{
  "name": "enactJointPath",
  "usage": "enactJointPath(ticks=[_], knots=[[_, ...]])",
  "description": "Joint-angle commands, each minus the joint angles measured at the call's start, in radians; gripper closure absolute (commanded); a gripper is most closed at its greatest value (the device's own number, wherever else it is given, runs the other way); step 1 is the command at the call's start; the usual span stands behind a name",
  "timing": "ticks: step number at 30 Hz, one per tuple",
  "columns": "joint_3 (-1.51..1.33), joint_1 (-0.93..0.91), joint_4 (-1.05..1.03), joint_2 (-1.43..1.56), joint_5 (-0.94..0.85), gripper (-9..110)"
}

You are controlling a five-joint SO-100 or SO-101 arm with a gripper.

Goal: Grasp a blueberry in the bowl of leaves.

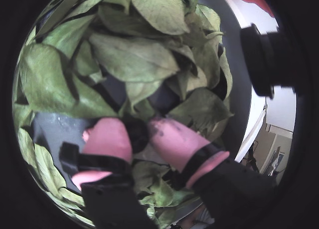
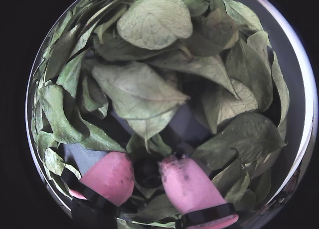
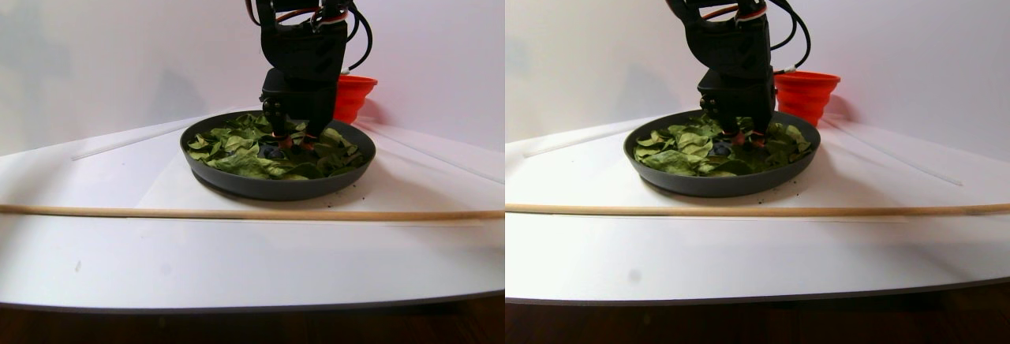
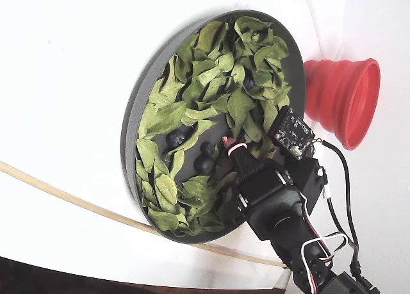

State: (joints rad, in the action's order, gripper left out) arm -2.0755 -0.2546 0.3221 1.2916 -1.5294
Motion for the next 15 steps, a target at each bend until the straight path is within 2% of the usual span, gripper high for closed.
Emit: enactJointPath(ticks=[1,15], knots=[[-0.009,0.005,-0.014,0.054,-0.008,93],[0.032,0.000,-0.078,0.143,-0.009,93]])
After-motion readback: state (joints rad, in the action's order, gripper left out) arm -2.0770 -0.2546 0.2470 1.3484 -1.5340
